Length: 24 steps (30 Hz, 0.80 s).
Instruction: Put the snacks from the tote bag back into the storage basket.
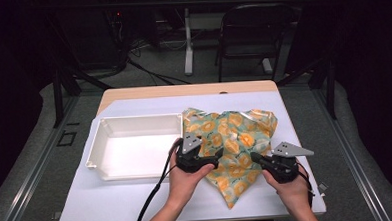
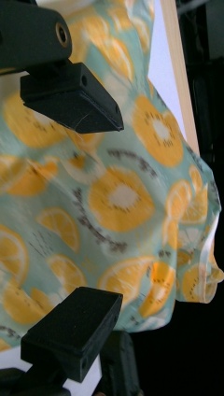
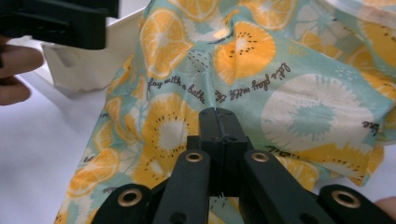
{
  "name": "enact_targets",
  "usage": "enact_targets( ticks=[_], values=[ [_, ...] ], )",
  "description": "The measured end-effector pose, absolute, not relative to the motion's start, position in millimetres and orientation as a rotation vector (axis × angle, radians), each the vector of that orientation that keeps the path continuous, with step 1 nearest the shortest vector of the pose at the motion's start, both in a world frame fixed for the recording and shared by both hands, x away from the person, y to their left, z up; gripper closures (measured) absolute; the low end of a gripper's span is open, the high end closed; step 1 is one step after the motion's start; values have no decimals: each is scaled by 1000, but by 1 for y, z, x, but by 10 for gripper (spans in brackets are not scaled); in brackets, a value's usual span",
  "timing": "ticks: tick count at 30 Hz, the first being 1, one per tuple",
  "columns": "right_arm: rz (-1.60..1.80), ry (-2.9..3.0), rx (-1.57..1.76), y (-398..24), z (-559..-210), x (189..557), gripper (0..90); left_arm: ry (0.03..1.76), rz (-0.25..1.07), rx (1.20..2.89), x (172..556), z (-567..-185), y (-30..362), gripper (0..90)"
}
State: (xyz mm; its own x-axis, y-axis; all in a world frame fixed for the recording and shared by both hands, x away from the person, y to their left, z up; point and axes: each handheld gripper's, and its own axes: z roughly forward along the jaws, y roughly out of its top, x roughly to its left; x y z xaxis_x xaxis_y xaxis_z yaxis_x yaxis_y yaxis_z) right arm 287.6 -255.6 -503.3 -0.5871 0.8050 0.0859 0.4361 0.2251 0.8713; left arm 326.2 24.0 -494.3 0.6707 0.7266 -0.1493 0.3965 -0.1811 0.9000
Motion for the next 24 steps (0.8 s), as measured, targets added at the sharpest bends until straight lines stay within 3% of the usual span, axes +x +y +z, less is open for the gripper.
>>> enact_targets(
  ticks=[8,11,12,15,17,20,22,23,24],
  values=[
    [1284,2196,1116,-247,-512,286,900,912,332,1835,339,-491,-6,157],
    [1274,2213,1126,-247,-514,286,900,935,326,1847,340,-494,-9,373],
    [1274,2213,1126,-247,-514,286,900,922,329,1856,339,-495,-9,373],
    [1266,2214,1123,-248,-515,285,900,845,240,1857,338,-496,-5,751],
    [1259,2206,1111,-248,-514,284,900,833,252,1865,336,-496,-5,900],
    [1298,2177,1107,-250,-510,281,900,798,229,1897,333,-498,-7,900],
    [1363,2132,1098,-255,-502,277,771,772,191,1902,328,-502,-8,900],
    [1363,2132,1098,-255,-502,277,771,772,191,1902,328,-502,-8,900],
    [1378,2069,1096,-258,-497,275,662,763,185,1908,326,-503,-8,900]
  ],
)
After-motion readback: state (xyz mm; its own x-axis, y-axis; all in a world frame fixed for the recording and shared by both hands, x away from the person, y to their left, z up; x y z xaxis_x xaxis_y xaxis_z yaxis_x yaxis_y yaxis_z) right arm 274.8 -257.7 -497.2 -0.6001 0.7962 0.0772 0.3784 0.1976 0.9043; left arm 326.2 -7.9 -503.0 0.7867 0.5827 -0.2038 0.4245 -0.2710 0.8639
